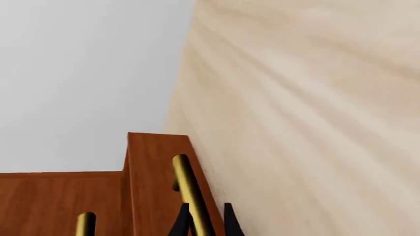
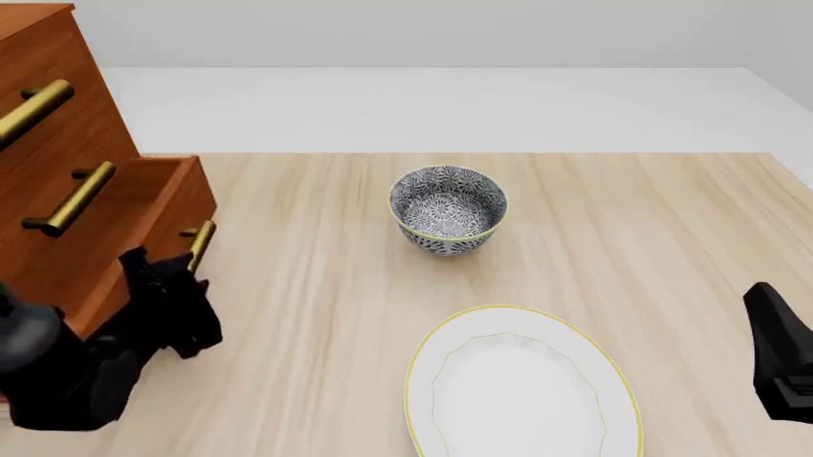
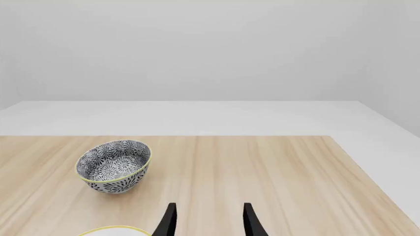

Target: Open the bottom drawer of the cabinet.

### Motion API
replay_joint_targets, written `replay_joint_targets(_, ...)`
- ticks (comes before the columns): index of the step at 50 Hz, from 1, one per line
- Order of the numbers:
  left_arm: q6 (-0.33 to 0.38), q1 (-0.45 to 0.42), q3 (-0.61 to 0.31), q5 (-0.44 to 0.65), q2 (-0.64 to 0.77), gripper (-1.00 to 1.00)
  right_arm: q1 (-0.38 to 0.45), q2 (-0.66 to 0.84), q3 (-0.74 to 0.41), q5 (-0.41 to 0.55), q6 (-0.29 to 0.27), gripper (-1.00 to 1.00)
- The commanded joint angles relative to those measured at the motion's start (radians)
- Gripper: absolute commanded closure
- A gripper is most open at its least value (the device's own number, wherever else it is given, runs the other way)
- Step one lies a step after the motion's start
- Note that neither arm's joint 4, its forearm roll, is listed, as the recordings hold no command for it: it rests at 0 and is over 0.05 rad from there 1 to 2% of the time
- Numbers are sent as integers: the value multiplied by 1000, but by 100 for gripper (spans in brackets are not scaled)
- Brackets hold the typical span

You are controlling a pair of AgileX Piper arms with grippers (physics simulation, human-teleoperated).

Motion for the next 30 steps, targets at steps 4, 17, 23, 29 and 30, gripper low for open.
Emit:
replay_joint_targets(4, -28, -164, -91, 0, 124, 100, 0, 0, 0, 0, 0, -100)
replay_joint_targets(17, -41, -216, -83, 0, 114, 100, 0, 0, 0, 0, 0, -100)
replay_joint_targets(23, -46, -233, -77, 0, 109, 100, 0, 0, 0, 0, 0, -100)
replay_joint_targets(29, -61, -229, -40, 0, 45, 100, 0, 0, 0, 0, 0, -100)
replay_joint_targets(30, -61, -239, -36, 0, 44, -100, 0, 0, 0, 0, 0, -100)
